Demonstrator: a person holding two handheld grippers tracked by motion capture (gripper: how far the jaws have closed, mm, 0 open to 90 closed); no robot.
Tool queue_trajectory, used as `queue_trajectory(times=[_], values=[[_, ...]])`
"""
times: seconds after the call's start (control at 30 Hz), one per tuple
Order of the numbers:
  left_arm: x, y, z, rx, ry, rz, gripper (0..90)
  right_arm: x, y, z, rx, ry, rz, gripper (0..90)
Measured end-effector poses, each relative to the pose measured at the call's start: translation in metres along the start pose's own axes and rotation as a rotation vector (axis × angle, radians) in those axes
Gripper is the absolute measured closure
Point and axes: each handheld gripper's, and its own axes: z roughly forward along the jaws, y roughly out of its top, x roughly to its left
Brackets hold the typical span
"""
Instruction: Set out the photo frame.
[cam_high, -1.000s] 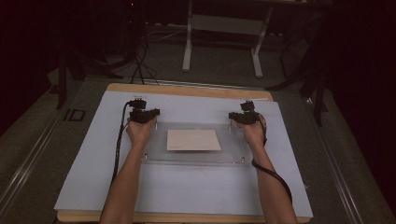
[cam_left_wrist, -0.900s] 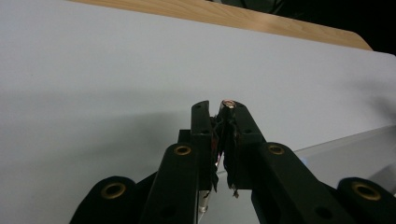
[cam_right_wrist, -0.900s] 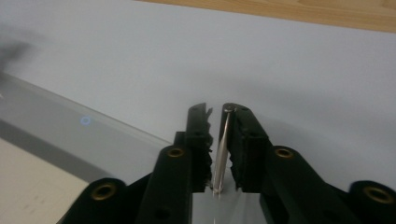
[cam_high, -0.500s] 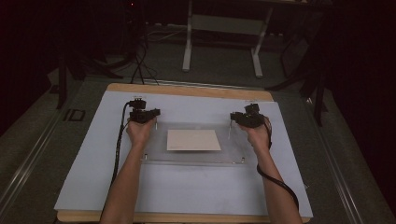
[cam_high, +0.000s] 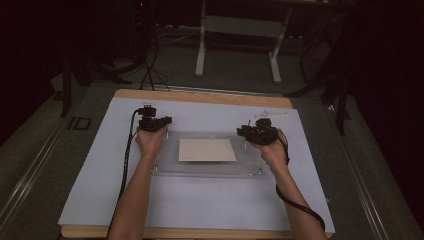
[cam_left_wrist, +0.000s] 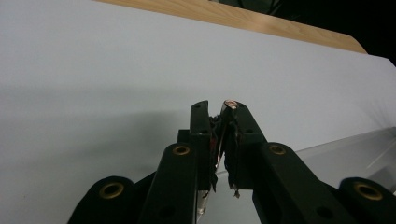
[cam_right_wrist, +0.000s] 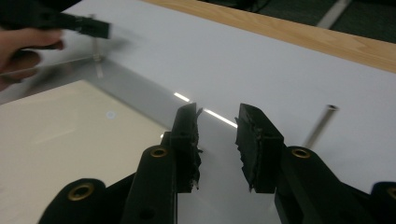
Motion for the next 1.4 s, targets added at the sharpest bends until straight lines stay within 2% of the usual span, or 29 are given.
queue_trajectory(times=[0.03, 0.07, 0.1, 0.2, 0.53, 0.83, 1.0, 1.4], values=[[0.0, 0.0, 0.0, 0.0, 0.0, 0.0, 82.2, 0.0, 0.0, 0.0, 0.0, 0.0, 0.0, 68.3], [0.0, 0.0, 0.0, -0.001, -0.002, 0.001, 82.2, 0.012, 0.0, -0.005, 0.0, 0.029, -0.028, 68.4], [0.0, 0.0, 0.0, -0.001, -0.002, 0.001, 82.2, 0.012, 0.0, -0.005, 0.0, 0.029, -0.028, 68.4], [0.0, 0.0, 0.0, -0.001, -0.003, -0.003, 82.0, 0.027, -0.001, -0.012, -0.001, 0.049, -0.057, 69.9], [0.001, -0.001, 0.001, -0.007, -0.012, -0.01, 81.7, 0.056, -0.006, -0.031, -0.019, 0.087, -0.109, 72.4], [0.002, -0.002, 0.001, -0.01, -0.018, -0.024, 81.4, 0.074, -0.014, -0.045, -0.023, 0.106, -0.149, 72.9], [0.002, -0.002, 0.002, -0.01, -0.02, -0.025, 81.3, 0.085, -0.024, -0.051, -0.029, 0.139, -0.162, 73.4], [0.003, -0.002, 0.002, -0.011, -0.025, -0.032, 81.1, 0.102, -0.039, -0.05, -0.011, 0.171, -0.192, 76.0]])
